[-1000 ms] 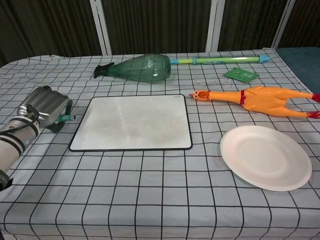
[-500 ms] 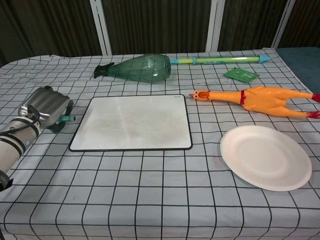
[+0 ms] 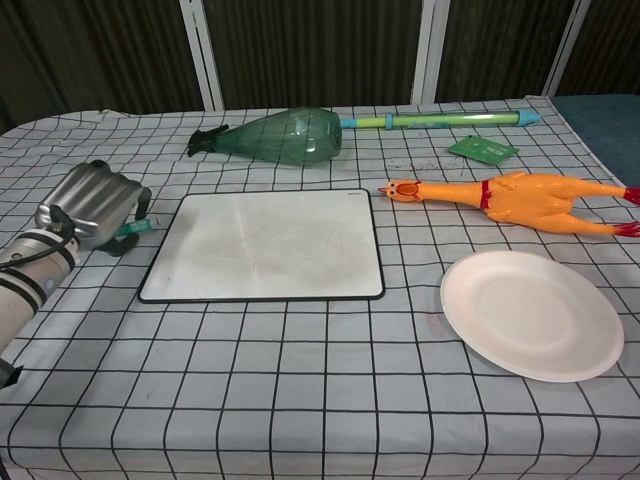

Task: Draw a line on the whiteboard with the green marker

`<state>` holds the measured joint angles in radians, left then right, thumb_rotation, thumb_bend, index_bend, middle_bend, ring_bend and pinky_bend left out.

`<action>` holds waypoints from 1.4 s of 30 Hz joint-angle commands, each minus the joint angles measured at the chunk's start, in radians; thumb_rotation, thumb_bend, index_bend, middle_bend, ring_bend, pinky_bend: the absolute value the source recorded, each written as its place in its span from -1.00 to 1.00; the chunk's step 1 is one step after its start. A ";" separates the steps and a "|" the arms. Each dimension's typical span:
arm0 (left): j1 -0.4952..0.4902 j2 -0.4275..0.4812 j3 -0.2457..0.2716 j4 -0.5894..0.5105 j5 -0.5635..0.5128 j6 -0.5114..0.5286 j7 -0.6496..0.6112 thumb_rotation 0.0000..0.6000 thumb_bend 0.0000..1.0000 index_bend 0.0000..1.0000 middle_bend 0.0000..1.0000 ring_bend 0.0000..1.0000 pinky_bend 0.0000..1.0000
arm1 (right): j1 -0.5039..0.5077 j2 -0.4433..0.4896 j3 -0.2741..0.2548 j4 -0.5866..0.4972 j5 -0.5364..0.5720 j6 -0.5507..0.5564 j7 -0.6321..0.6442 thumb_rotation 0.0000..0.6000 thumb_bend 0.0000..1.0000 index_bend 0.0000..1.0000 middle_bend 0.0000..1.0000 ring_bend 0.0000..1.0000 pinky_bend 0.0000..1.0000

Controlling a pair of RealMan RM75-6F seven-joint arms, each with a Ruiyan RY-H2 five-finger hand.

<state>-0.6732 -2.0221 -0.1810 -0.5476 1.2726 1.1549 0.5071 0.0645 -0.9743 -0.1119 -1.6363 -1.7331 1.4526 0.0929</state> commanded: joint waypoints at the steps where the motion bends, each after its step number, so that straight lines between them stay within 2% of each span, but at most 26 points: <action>1: 0.003 0.017 0.037 -0.005 0.064 0.041 -0.113 1.00 -0.14 0.54 0.49 -0.11 -0.56 | 0.000 0.000 0.000 -0.001 0.001 -0.001 -0.002 1.00 -0.46 -1.00 -1.00 -1.00 -0.98; 3: 0.003 0.035 0.057 -0.026 0.102 0.055 -0.224 1.00 -0.14 0.55 0.49 -0.12 -0.58 | 0.000 0.000 0.000 -0.002 0.001 -0.001 -0.003 1.00 -0.46 -1.00 -1.00 -1.00 -0.98; 6: -0.001 0.065 0.092 -0.061 0.180 0.108 -0.485 1.00 -0.14 0.55 0.50 -0.13 -0.60 | -0.002 -0.001 0.000 -0.002 0.001 0.001 -0.003 1.00 -0.46 -1.00 -1.00 -1.00 -0.98; 7: -0.002 0.063 0.096 -0.057 0.197 0.131 -0.537 1.00 -0.14 0.56 0.51 -0.13 -0.60 | -0.002 -0.001 0.000 -0.002 0.001 0.001 -0.004 1.00 -0.46 -1.00 -1.00 -1.00 -0.98; 11: -0.014 0.034 0.101 -0.026 0.244 0.205 -0.691 1.00 -0.13 0.56 0.52 -0.12 -0.60 | -0.002 -0.001 0.000 -0.003 0.001 0.002 -0.003 1.00 -0.46 -1.00 -1.00 -1.00 -0.98; 15: -0.033 0.000 0.087 -0.048 0.260 0.242 -0.795 1.00 -0.09 0.56 0.53 -0.09 -0.60 | 0.000 0.000 0.003 -0.001 0.007 -0.002 0.001 1.00 -0.46 -1.00 -1.00 -1.00 -0.98; 24: -0.103 -0.086 0.077 -0.054 0.292 0.221 -0.798 1.00 -0.09 0.57 0.54 -0.07 -0.60 | 0.000 0.009 0.003 0.000 0.008 0.003 0.023 1.00 -0.46 -1.00 -1.00 -1.00 -0.98; 32: -0.143 -0.168 0.073 0.041 0.295 0.179 -0.789 1.00 -0.09 0.57 0.54 -0.06 -0.61 | -0.003 0.018 0.001 0.008 0.004 0.011 0.053 1.00 -0.46 -1.00 -1.00 -1.00 -0.98; 42: -0.137 -0.199 0.076 0.108 0.287 0.166 -0.811 1.00 -0.09 0.57 0.54 -0.05 -0.61 | -0.005 0.023 -0.002 0.015 -0.004 0.020 0.072 1.00 -0.46 -1.00 -1.00 -1.00 -0.98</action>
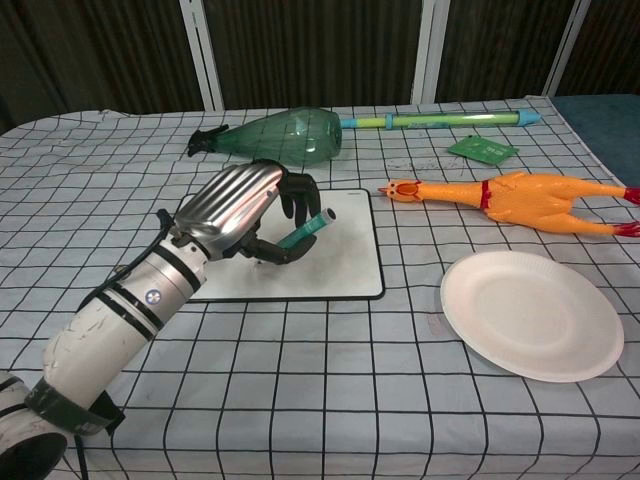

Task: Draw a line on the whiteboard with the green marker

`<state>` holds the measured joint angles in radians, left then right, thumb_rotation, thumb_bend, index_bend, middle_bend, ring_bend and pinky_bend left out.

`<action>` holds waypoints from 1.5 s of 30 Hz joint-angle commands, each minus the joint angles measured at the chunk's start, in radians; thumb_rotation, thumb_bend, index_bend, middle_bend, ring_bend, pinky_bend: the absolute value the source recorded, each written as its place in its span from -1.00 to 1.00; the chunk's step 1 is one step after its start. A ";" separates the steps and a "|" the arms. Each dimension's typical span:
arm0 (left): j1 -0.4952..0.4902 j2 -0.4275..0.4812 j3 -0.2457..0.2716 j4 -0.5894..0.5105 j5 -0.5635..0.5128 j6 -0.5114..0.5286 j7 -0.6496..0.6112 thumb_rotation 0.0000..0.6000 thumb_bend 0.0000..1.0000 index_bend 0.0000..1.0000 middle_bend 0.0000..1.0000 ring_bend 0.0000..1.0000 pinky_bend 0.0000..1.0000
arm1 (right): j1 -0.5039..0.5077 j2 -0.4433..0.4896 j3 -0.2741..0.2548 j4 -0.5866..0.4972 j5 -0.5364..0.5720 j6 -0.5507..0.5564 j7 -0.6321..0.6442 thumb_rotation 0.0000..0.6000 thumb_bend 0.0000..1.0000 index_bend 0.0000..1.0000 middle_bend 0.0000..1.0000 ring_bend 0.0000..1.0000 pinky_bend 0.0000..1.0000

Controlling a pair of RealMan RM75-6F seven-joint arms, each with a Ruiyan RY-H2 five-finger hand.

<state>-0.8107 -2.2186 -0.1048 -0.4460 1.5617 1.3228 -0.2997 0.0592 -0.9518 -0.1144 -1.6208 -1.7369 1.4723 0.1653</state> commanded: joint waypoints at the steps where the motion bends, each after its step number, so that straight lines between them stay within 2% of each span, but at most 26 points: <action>1: 0.001 -0.003 0.000 0.009 -0.003 -0.002 -0.005 1.00 -0.09 0.57 0.54 -0.05 -0.61 | 0.000 0.000 -0.001 0.000 -0.001 0.000 0.000 1.00 -0.46 -1.00 -1.00 -1.00 -0.98; 45: 0.059 0.011 0.040 0.076 0.008 0.036 -0.145 1.00 -0.08 0.57 0.54 -0.05 -0.62 | -0.003 -0.002 0.006 -0.006 0.013 -0.005 -0.013 1.00 -0.46 -1.00 -1.00 -1.00 -0.98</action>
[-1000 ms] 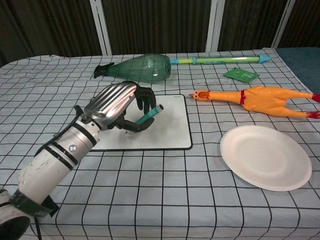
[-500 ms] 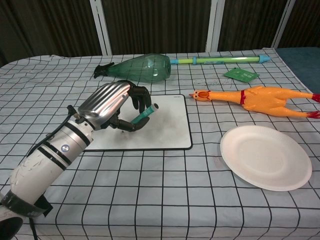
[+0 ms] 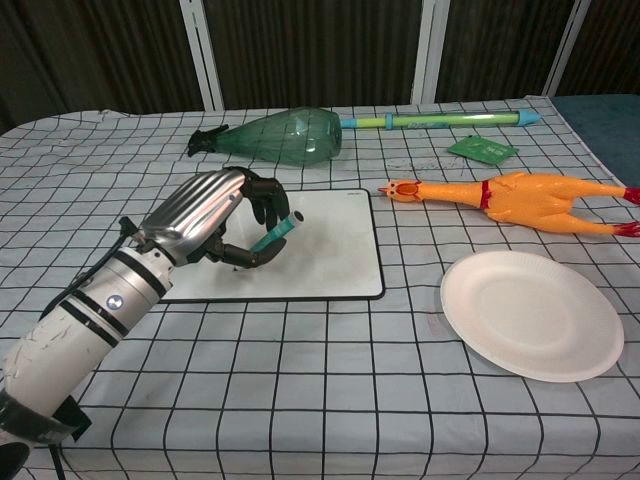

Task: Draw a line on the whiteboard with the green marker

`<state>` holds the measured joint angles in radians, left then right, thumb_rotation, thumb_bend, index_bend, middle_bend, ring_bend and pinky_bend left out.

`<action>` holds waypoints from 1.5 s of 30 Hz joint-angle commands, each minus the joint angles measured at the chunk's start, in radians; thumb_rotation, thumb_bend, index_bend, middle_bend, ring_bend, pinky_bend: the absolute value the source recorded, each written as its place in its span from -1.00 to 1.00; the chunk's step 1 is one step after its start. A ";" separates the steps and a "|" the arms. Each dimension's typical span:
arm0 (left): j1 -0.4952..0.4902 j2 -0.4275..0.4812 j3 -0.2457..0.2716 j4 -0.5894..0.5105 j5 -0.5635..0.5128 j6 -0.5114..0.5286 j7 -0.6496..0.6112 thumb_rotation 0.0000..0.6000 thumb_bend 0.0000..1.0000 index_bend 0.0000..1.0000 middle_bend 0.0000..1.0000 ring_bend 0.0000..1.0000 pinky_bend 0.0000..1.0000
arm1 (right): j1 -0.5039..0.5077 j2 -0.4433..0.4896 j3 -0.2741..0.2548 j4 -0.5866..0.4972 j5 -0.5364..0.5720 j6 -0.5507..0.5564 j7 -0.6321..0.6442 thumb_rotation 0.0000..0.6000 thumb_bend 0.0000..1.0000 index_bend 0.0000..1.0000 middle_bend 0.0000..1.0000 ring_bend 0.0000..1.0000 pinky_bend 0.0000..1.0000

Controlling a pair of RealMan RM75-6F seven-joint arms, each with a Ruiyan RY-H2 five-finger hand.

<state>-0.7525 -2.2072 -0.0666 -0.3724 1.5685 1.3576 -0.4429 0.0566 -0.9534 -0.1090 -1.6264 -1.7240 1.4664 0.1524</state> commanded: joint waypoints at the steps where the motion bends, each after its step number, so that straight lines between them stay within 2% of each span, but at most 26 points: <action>1: 0.002 -0.001 0.002 0.005 0.002 0.003 -0.004 1.00 -0.08 0.57 0.54 -0.05 -0.62 | 0.000 0.000 0.000 0.000 0.000 0.001 0.001 1.00 -0.46 -1.00 -1.00 -1.00 -0.98; 45: 0.076 0.018 0.032 0.117 -0.006 0.003 -0.128 1.00 -0.06 0.57 0.55 -0.04 -0.62 | -0.008 0.001 0.002 0.005 0.000 0.013 0.014 1.00 -0.46 -1.00 -1.00 -1.00 -0.98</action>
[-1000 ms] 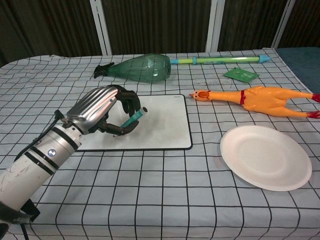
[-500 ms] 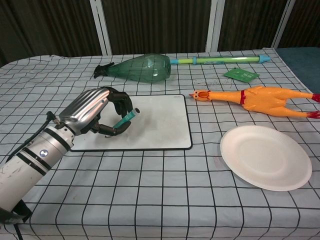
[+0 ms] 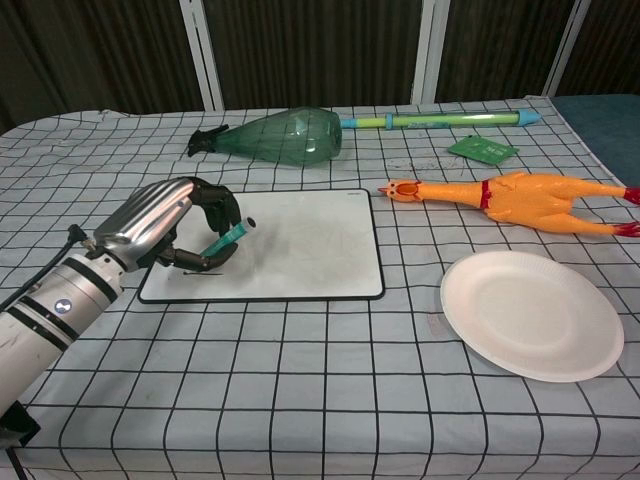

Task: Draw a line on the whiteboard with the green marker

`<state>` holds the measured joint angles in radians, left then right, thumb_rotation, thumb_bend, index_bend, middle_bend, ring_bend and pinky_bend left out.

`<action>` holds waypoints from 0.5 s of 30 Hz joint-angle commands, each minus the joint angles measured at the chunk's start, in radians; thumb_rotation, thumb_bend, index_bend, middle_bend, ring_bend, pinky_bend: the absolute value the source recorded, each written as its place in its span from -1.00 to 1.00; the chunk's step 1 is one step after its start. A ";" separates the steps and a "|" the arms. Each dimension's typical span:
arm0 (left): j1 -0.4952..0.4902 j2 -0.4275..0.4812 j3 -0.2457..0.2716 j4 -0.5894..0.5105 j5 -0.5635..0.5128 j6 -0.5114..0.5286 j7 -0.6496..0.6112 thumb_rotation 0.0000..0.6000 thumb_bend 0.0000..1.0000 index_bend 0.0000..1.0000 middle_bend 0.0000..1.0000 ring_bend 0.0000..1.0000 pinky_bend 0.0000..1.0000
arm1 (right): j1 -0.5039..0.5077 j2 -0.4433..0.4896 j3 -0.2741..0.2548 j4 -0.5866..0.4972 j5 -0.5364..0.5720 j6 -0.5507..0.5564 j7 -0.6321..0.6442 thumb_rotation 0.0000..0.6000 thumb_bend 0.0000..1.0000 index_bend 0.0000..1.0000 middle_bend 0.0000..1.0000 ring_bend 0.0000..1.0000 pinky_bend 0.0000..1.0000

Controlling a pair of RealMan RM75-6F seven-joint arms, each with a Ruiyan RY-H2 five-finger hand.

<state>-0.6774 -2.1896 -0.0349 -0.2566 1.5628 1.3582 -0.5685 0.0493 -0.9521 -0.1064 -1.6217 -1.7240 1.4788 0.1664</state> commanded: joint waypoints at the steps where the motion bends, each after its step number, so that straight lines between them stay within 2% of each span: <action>1: 0.001 0.001 0.000 0.001 0.000 0.005 -0.003 1.00 -0.06 0.57 0.55 -0.04 -0.62 | -0.001 0.000 0.000 0.000 0.000 0.001 0.001 1.00 -0.46 -1.00 -1.00 -1.00 -0.98; 9: 0.004 0.021 0.001 -0.028 0.014 0.111 0.001 1.00 -0.05 0.57 0.55 -0.04 -0.62 | -0.003 0.002 0.003 0.003 0.001 0.009 0.013 1.00 -0.46 -1.00 -1.00 -1.00 -0.98; 15: 0.026 0.091 0.015 -0.025 0.031 0.173 0.068 1.00 -0.06 0.57 0.55 -0.04 -0.63 | -0.004 0.004 -0.003 0.005 -0.010 0.012 0.019 1.00 -0.46 -1.00 -1.00 -1.00 -0.98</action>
<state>-0.6640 -2.1262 -0.0276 -0.2904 1.5862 1.5174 -0.5269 0.0455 -0.9485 -0.1084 -1.6174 -1.7325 1.4899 0.1844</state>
